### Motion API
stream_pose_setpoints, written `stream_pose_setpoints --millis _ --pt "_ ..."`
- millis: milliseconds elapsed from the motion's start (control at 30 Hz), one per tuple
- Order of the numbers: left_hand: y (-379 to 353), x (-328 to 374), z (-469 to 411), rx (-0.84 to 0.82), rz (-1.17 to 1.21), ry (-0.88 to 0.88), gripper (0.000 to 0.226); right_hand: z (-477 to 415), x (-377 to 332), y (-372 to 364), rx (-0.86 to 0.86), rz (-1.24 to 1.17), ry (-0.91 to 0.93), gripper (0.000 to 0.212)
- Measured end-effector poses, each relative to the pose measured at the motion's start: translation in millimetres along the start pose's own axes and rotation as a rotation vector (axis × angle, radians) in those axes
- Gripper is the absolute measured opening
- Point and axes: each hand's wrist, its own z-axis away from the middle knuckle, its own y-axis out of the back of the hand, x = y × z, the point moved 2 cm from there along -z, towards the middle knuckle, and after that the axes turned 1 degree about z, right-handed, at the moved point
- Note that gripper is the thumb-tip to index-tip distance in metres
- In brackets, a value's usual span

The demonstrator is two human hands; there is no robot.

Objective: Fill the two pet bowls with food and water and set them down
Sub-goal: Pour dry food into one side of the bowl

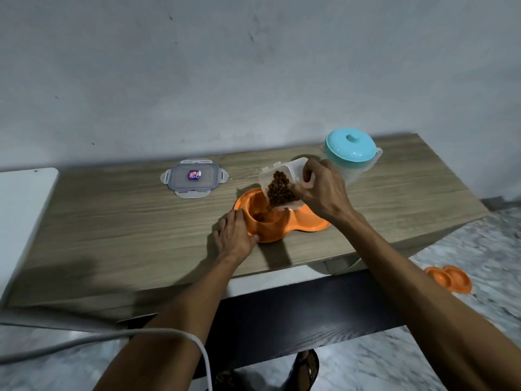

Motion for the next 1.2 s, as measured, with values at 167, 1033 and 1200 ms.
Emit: stream_pose_setpoints --millis 167,1033,1200 --pt "0 0 1 0.009 -0.013 0.001 0.084 4 -3 1 0.002 0.033 0.064 0.033" --pt "-1 1 0 0.001 -0.019 0.014 0.085 3 1 -3 0.041 0.012 0.101 0.035" --pt "-3 0 0 0.006 -0.014 0.008 0.086 -1 8 0 0.061 -0.056 0.01 0.036"
